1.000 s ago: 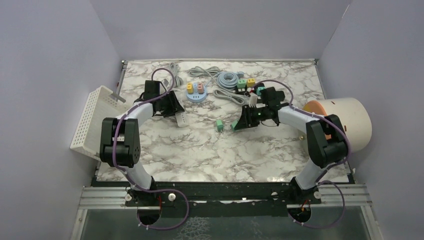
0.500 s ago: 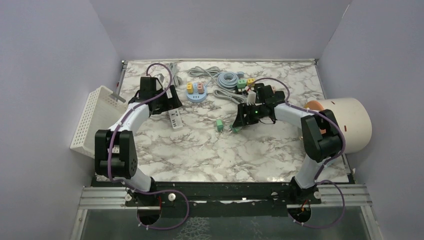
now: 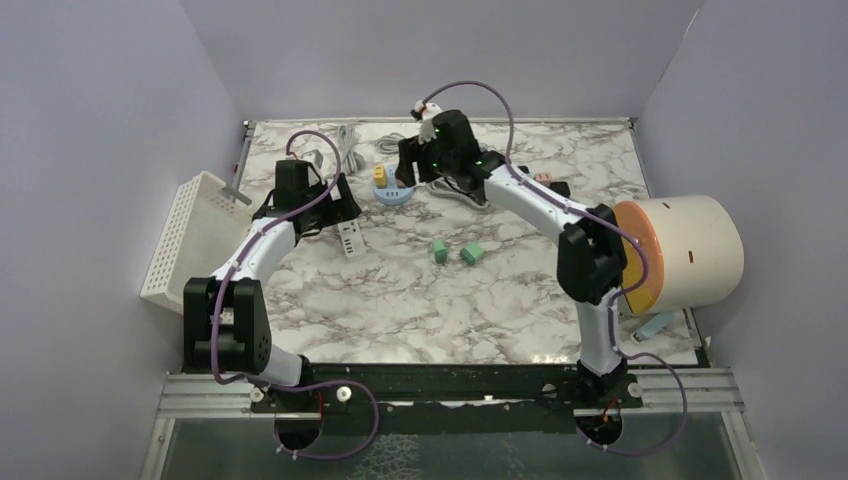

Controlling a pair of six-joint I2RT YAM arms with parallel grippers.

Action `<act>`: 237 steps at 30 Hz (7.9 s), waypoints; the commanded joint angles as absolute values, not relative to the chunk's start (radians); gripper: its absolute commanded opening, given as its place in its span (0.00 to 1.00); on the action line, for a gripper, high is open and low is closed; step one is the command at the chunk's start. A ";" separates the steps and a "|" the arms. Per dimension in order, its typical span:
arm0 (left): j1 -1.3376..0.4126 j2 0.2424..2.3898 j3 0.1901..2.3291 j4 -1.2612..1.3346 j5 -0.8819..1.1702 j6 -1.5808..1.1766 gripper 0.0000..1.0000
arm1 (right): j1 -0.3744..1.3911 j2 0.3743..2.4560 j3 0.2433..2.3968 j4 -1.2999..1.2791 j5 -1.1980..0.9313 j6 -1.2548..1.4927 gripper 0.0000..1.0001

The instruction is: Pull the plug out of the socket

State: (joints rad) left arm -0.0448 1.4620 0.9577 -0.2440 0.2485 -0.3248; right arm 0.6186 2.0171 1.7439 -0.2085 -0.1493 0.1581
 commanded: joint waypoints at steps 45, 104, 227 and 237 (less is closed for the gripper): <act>-0.189 1.563 0.960 -0.001 0.313 -0.574 0.99 | 0.692 2.288 2.015 -0.279 0.003 0.168 0.01; -0.239 1.653 0.735 0.650 0.250 -1.026 0.00 | 0.600 1.890 1.732 -0.082 -0.441 0.414 0.01; -0.129 1.659 0.965 0.293 0.132 -0.570 0.00 | 0.515 1.605 1.203 0.098 -0.686 0.402 0.01; -0.127 1.900 1.166 0.293 0.235 -0.337 0.00 | 0.512 1.631 1.317 -0.324 -0.743 0.194 0.01</act>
